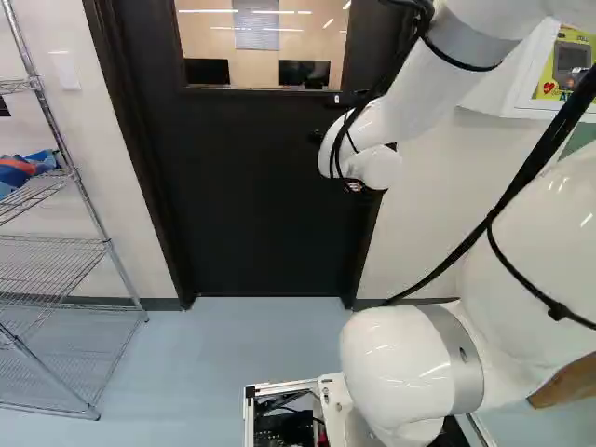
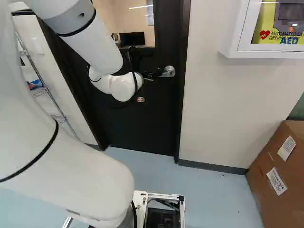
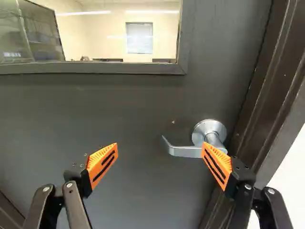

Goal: Open the door and move inside

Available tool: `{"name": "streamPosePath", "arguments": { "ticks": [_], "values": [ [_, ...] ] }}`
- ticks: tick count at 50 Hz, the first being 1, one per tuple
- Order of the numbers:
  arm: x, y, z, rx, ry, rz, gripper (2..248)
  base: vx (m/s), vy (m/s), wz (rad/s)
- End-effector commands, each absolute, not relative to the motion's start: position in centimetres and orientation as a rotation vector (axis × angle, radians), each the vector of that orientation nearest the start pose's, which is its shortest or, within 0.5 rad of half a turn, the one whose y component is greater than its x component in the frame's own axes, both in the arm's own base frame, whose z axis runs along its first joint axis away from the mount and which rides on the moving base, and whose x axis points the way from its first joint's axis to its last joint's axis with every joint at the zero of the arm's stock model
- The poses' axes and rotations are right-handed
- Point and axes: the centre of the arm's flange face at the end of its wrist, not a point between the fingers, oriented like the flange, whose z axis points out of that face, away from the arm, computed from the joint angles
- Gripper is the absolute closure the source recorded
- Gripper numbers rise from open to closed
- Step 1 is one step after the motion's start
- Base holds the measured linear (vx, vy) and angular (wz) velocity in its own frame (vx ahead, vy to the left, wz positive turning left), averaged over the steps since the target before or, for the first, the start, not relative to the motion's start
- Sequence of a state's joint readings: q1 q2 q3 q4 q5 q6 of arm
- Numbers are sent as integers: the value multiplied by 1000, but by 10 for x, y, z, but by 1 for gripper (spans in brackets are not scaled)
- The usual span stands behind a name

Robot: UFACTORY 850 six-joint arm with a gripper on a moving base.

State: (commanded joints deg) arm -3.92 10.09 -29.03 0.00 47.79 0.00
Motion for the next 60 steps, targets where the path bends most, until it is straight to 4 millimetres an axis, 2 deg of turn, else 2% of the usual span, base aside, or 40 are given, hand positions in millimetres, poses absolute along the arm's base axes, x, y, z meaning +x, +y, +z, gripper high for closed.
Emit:
{"name": "streamPosePath", "arguments": {
  "ticks": [44, 60],
  "values": [
    [442, -41, 510, -2329, 107, -2199, 3, 0, 0, 0],
    [463, -46, 505, -2348, 117, -2186, 3, 0, 0, 0]
  ]
}}
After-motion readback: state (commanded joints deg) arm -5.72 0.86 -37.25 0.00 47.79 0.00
